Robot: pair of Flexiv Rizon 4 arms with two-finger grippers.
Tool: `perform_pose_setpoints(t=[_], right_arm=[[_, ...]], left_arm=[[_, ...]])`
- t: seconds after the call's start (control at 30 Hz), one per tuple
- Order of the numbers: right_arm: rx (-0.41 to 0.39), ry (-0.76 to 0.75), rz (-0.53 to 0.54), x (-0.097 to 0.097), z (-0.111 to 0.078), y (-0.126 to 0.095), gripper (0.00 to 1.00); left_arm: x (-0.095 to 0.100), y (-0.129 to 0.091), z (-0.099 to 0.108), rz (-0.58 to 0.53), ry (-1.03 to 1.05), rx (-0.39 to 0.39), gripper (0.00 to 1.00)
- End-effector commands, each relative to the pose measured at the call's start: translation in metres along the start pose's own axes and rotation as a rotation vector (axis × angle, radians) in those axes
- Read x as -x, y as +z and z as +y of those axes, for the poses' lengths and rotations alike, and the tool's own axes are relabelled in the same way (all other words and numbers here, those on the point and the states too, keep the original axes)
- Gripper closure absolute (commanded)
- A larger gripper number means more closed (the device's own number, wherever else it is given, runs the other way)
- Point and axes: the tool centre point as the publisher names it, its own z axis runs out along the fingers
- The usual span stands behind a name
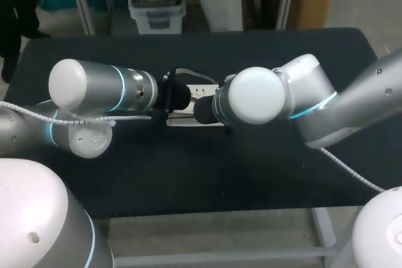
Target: Pick up the bag, open it, inspect its contents, close it, and place it on the opposite side
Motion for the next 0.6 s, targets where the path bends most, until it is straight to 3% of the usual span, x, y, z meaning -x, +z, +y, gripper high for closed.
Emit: perform_pose_setpoints(t=[0.03, 0.33, 0.6], right_arm=[[0.0, -0.001, -0.003, -0.003, 0.001, 0.001, 1.0], [0.0, -0.001, -0.003, -0.003, 0.001, 0.001, 1.0], [0.0, -0.001, -0.003, -0.003, 0.001, 0.001, 1.0]], left_arm=[[0.018, -0.009, 0.005, 0.037, -0.062, -0.029, 1.0], [0.056, -0.031, 0.019, 0.097, -0.234, -0.086, 1.0], [0.064, -0.03, 0.024, 0.162, -0.291, -0.082, 1.0]])
